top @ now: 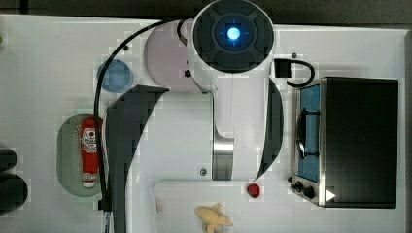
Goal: Pick ketchup from strainer and place it on the table
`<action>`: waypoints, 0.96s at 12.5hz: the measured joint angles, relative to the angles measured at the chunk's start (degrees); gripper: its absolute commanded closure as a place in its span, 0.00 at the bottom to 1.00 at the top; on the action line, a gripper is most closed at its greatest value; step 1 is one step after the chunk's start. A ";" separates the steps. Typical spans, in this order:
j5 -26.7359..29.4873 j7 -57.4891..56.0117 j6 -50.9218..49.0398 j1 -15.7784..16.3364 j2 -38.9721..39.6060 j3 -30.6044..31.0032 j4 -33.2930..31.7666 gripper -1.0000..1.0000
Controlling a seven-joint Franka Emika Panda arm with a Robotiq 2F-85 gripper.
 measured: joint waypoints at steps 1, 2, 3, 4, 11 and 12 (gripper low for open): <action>0.19 2.36 -3.71 -1.92 -3.07 1.82 -3.08 0.21; 0.60 3.78 -6.38 -3.15 -6.90 2.81 -5.99 0.10; 1.39 4.48 -7.02 -3.95 -10.29 3.37 -7.55 0.00; 1.40 5.21 -7.30 -4.39 -12.83 3.76 -7.67 0.00; 1.67 6.60 -6.58 -5.80 -10.93 18.90 -4.48 0.00; 1.87 6.75 -6.22 -5.53 -9.31 21.80 -5.04 0.00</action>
